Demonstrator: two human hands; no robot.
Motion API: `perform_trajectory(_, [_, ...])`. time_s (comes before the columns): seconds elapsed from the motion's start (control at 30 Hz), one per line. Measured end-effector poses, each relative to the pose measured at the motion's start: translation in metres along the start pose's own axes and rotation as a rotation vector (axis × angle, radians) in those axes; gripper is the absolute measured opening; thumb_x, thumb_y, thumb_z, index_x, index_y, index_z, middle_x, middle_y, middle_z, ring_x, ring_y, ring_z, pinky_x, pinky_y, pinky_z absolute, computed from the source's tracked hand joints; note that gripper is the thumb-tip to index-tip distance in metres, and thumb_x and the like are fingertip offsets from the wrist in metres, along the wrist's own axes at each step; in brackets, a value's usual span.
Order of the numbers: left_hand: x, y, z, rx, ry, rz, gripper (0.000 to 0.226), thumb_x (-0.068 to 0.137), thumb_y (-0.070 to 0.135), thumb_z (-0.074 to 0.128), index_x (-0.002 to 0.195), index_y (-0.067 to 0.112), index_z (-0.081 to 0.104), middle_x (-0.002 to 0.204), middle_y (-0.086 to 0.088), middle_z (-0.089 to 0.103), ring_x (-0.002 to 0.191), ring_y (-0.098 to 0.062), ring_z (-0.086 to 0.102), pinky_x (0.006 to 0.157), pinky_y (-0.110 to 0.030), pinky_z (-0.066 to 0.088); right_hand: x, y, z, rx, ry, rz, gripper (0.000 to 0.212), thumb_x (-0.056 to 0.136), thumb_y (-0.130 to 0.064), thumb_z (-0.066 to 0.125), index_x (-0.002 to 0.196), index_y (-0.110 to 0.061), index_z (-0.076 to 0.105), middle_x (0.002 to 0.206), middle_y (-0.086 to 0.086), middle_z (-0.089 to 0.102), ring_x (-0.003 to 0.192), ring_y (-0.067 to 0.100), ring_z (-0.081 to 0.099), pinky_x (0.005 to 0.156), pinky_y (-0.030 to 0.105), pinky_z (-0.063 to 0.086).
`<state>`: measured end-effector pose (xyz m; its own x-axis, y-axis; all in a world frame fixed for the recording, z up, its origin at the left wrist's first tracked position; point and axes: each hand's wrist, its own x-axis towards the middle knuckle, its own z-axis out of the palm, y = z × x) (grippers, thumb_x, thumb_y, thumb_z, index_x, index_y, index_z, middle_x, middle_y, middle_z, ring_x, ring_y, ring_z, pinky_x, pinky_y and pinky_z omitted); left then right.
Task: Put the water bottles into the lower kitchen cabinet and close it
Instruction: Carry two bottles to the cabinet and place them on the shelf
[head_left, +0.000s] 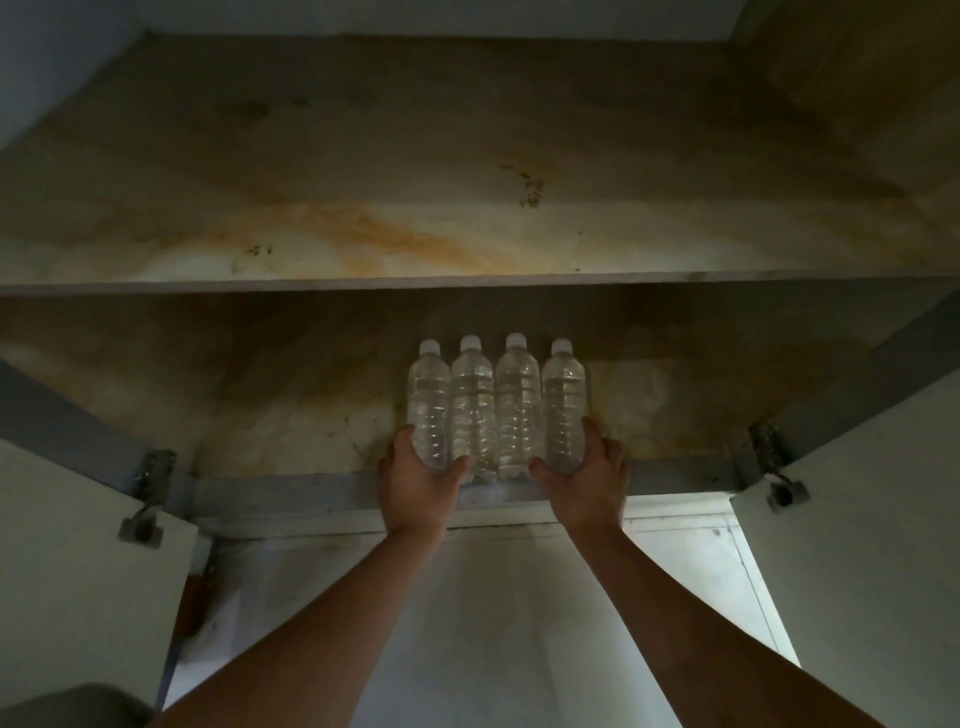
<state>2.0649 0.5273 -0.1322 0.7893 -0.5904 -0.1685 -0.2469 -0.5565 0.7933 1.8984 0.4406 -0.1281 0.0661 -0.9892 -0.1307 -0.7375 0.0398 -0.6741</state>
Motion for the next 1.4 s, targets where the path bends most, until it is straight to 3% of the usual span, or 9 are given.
perform_trajectory(0.1, [-0.005,-0.003,-0.006,-0.006,-0.022,-0.009,0.084,0.070,0.043,0.086,0.140,0.016,0.049,0.131,-0.010,0.064,0.123,-0.032,0.057,0.098,-0.049,0.052,-0.009,0.001,-0.005,-0.002,-0.009,-0.032,0.095,0.073,-0.047,0.086,0.152,-0.027,0.037,0.148,0.009,0.041,0.134,0.035,0.037,0.100,0.050,0.046])
perform_trajectory(0.2, [-0.007,-0.013,-0.007,-0.014,-0.013,-0.019,0.086,0.059,0.066,0.075,0.132,0.027,0.053,0.122,-0.001,0.068,0.114,-0.027,0.063,0.091,-0.048,0.056,-0.014,0.003,-0.004,-0.027,-0.013,-0.038,0.099,0.072,-0.048,0.086,0.154,-0.030,0.033,0.149,0.007,0.040,0.135,0.034,0.037,0.100,0.050,0.047])
perform_trajectory(0.37, [-0.005,0.000,-0.005,-0.088,0.010,-0.090,0.088,0.065,0.050,0.089,0.135,0.016,0.049,0.127,-0.010,0.064,0.114,-0.031,0.062,0.094,-0.046,0.055,-0.003,-0.006,-0.003,0.049,-0.005,0.081,0.090,0.076,-0.056,0.079,0.150,-0.026,0.036,0.147,0.014,0.039,0.131,0.036,0.040,0.101,0.047,0.043])
perform_trajectory(0.53, [-0.007,-0.004,0.007,-0.067,0.064,-0.056,0.106,0.055,0.072,0.074,0.140,0.019,0.040,0.134,-0.009,0.061,0.120,-0.032,0.059,0.097,-0.051,0.053,-0.001,-0.007,0.007,-0.039,0.038,0.062,0.096,0.073,-0.058,0.081,0.148,-0.021,0.034,0.144,0.016,0.041,0.131,0.038,0.039,0.104,0.050,0.040])
perform_trajectory(0.7, [-0.014,0.001,0.005,0.053,0.065,0.017,0.089,0.073,0.042,0.087,0.143,0.009,0.044,0.139,-0.014,0.057,0.128,-0.035,0.054,0.102,-0.047,0.049,-0.009,-0.003,0.009,-0.070,0.055,0.024,0.099,0.072,-0.055,0.083,0.149,-0.022,0.032,0.146,0.015,0.040,0.132,0.038,0.040,0.105,0.051,0.042])
perform_trajectory(0.93, [-0.016,-0.006,-0.003,0.059,0.000,0.022,0.089,0.077,0.042,0.084,0.148,0.010,0.041,0.144,-0.014,0.053,0.133,-0.034,0.049,0.103,-0.046,0.047,-0.009,0.003,0.007,-0.003,0.031,0.016,0.097,0.072,-0.055,0.083,0.150,-0.025,0.033,0.149,0.012,0.039,0.133,0.037,0.040,0.103,0.054,0.045])
perform_trajectory(1.07, [-0.024,-0.012,-0.017,0.037,-0.039,0.099,0.069,0.088,0.037,0.075,0.146,0.015,0.044,0.144,-0.010,0.053,0.129,-0.030,0.054,0.095,-0.036,0.048,-0.026,0.015,0.000,0.116,0.013,-0.072,0.082,0.083,-0.044,0.079,0.151,-0.026,0.037,0.151,0.003,0.040,0.136,0.028,0.042,0.102,0.051,0.051])
perform_trajectory(1.17, [-0.032,-0.016,-0.023,0.109,0.007,0.158,0.054,0.091,0.023,0.072,0.139,0.007,0.053,0.140,-0.015,0.054,0.123,-0.034,0.057,0.090,-0.034,0.047,-0.041,0.018,-0.003,0.154,0.098,-0.113,0.058,0.090,-0.020,0.075,0.143,-0.020,0.050,0.142,0.003,0.050,0.128,0.026,0.052,0.099,0.036,0.050])
perform_trajectory(1.4, [-0.026,-0.014,-0.026,0.109,-0.049,0.131,0.051,0.096,0.023,0.066,0.143,0.010,0.055,0.151,-0.010,0.051,0.137,-0.028,0.051,0.109,-0.039,0.045,-0.030,0.017,-0.004,0.191,0.117,-0.067,0.046,0.092,-0.009,0.070,0.136,-0.018,0.061,0.139,0.002,0.060,0.121,0.026,0.062,0.093,0.032,0.053])
